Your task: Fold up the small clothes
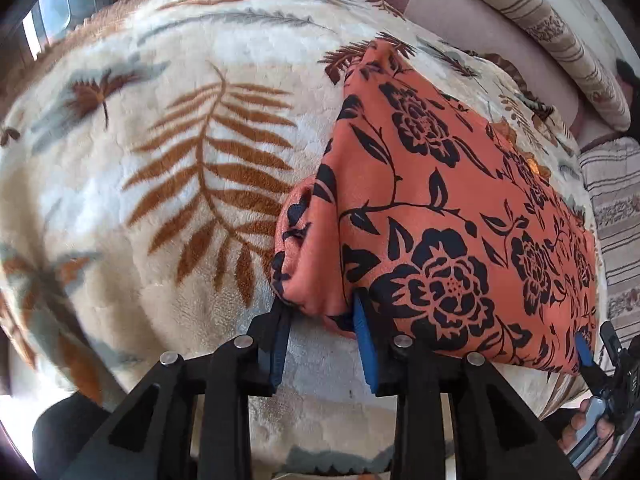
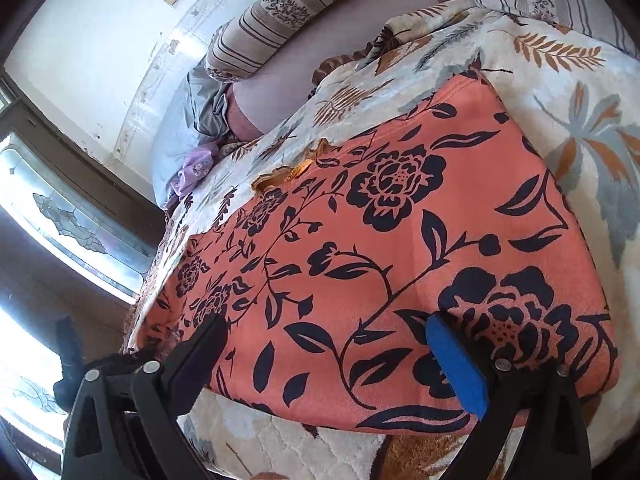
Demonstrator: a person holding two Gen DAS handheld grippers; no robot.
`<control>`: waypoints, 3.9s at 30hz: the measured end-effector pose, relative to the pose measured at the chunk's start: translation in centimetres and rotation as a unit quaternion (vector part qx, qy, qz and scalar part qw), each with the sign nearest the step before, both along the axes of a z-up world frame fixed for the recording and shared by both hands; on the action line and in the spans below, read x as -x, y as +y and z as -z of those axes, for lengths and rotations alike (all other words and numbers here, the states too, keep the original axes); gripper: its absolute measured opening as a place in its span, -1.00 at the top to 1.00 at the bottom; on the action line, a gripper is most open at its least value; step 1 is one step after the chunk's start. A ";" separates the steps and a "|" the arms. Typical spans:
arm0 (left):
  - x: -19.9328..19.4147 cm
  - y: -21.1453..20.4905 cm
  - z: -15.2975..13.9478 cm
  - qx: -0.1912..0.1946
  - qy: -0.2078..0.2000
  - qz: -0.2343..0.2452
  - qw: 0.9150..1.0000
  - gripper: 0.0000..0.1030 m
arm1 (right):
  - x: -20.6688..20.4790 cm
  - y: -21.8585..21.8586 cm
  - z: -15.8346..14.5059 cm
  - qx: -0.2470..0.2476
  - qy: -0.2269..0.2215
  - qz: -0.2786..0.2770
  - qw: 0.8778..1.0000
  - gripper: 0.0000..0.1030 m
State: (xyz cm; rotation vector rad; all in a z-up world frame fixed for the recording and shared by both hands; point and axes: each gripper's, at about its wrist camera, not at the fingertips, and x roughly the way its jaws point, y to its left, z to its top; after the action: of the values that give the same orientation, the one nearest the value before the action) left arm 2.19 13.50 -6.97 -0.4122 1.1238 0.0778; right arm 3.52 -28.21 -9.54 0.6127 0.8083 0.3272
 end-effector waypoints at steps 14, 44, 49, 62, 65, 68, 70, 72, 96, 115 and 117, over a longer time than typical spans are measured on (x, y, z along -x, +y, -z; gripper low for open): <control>0.2 -4.0 -9.1 -0.125 -0.157 -0.020 0.979 -0.60 | 0.2 0.2 0.1 0.009 -0.003 0.000 1.000 -0.95; -1.7 -9.8 0.3 -0.188 -0.180 0.077 0.962 -1.00 | 0.3 4.6 0.5 0.181 -0.036 -0.004 0.983 -0.99; -1.5 -10.0 0.4 -0.192 -0.183 0.074 0.961 -1.00 | 0.5 4.6 0.5 0.181 -0.038 -0.008 0.983 -0.99; -1.3 -10.1 0.4 -0.195 -0.187 0.069 0.960 -1.00 | 0.7 4.6 0.6 0.185 -0.040 -0.014 0.982 -0.99; -1.3 -10.1 0.4 -0.195 -0.187 0.069 0.960 -1.00 | 0.7 4.8 0.6 0.192 -0.040 -0.014 0.981 -0.99; -1.3 -10.1 0.4 -0.195 -0.187 0.069 0.960 -1.00 | 0.6 4.9 0.6 0.194 -0.040 -0.012 0.980 -0.99; -1.3 -10.1 0.4 -0.195 -0.187 0.069 0.960 -1.00 | 0.6 4.9 0.6 0.195 -0.040 -0.012 0.980 -0.99; -1.3 -10.1 0.4 -0.195 -0.187 0.069 0.960 -1.00 | 0.6 4.9 0.6 0.196 -0.041 -0.013 0.980 -0.99; -1.2 -13.2 0.0 -0.147 -0.174 0.166 0.959 -1.00 | 2.1 1.6 -2.7 0.091 -0.001 0.048 0.995 -0.99; -0.6 -13.5 0.5 -0.164 -0.187 0.157 0.956 -1.00 | 5.4 -7.9 3.2 -0.198 0.093 0.187 0.958 -0.99; -0.6 -13.5 0.5 -0.164 -0.187 0.157 0.956 -1.00 | 5.3 -8.5 3.4 -0.220 0.093 0.194 0.952 -0.99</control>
State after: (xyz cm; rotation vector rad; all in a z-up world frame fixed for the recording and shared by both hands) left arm 2.78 0.01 -7.50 0.0537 0.7708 -0.0912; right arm -1.82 -36.67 -12.98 1.2159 0.7772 0.0859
